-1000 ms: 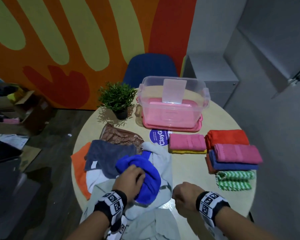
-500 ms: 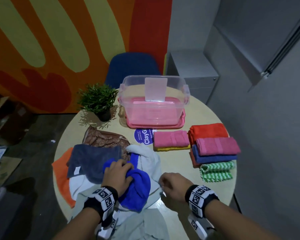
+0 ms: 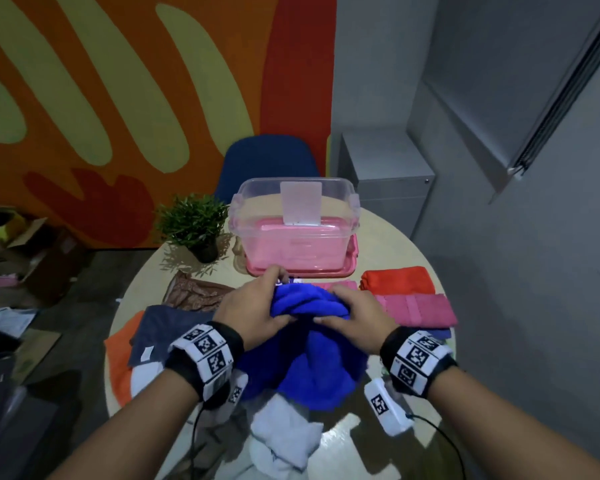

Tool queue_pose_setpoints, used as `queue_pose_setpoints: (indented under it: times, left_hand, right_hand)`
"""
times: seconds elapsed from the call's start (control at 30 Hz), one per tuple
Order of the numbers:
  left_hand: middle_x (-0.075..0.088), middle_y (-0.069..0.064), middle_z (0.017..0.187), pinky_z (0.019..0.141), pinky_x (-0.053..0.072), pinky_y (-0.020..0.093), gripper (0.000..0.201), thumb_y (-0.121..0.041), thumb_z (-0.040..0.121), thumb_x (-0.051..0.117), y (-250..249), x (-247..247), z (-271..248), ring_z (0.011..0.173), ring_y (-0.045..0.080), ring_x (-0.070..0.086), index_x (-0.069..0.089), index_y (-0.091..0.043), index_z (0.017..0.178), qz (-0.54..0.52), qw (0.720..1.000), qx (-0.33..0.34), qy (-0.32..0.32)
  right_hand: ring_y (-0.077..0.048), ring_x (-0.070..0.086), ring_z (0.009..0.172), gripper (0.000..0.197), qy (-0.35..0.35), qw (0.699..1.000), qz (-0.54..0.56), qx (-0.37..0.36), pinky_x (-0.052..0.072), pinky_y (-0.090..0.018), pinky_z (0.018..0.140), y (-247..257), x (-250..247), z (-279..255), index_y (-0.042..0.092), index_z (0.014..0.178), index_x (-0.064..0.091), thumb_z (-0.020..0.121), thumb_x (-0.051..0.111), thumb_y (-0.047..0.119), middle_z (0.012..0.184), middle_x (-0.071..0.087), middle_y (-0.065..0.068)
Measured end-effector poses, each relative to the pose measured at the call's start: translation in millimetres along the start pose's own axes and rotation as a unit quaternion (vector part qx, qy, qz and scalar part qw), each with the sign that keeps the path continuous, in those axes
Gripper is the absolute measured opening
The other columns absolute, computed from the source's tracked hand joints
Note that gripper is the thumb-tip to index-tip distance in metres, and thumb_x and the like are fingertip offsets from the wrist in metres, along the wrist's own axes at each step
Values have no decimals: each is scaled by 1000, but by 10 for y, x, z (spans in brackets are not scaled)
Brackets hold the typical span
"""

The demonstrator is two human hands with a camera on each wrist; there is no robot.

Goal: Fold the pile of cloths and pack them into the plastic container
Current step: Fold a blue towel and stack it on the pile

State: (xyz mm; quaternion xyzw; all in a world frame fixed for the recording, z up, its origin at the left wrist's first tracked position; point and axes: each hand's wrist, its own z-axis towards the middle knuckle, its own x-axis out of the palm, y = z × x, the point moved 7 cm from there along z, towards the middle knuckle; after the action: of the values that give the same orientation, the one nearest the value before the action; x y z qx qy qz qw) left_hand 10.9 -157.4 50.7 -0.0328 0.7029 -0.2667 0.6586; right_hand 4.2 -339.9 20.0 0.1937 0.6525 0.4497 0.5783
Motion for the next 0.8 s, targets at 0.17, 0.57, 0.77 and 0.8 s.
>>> queue_pose_setpoints:
  times: [0.17, 0.57, 0.77, 0.8]
  left_hand:
    - [64, -6, 75, 66, 51, 35, 19, -38, 78, 72, 252, -400, -14, 81, 25, 65, 62, -35, 95, 80, 995, -53, -2]
    - [68, 0, 110, 82, 50, 34, 44, -8, 80, 62, 536, -544, -636, 104, 24, 61, 69, -32, 115, 160, 981, -112, -6]
    - [58, -3, 126, 99, 41, 27, 37, -30, 91, 55, 1376, 570, -1519, 121, 18, 55, 60, -41, 125, 181, 933, -208, 231]
    - [57, -1, 123, 97, 42, 27, 34, -31, 91, 53, 1487, 675, -1660, 119, 19, 55, 62, -40, 122, 169, 928, -221, 248]
  right_hand:
    - [-12, 62, 76, 38, -38, 998, -58, 0, 45, -26, 72, -51, -537, -28, 35, 86, 62, 76, 68, -2, 81, 69, 9]
    - [-14, 64, 79, 24, 49, 990, -123, 45, 53, -34, 75, -380, -340, -405, 34, 91, 66, 80, 72, 14, 85, 71, 7]
    - [-15, 62, 92, 8, 274, 927, -236, 100, 49, -32, 83, -952, 354, -973, 33, 90, 64, 87, 67, 26, 92, 68, 8]
    - [-16, 62, 93, 7, 288, 919, -247, 111, 48, -31, 83, -1026, 389, -1040, 32, 89, 63, 88, 65, 26, 91, 66, 8]
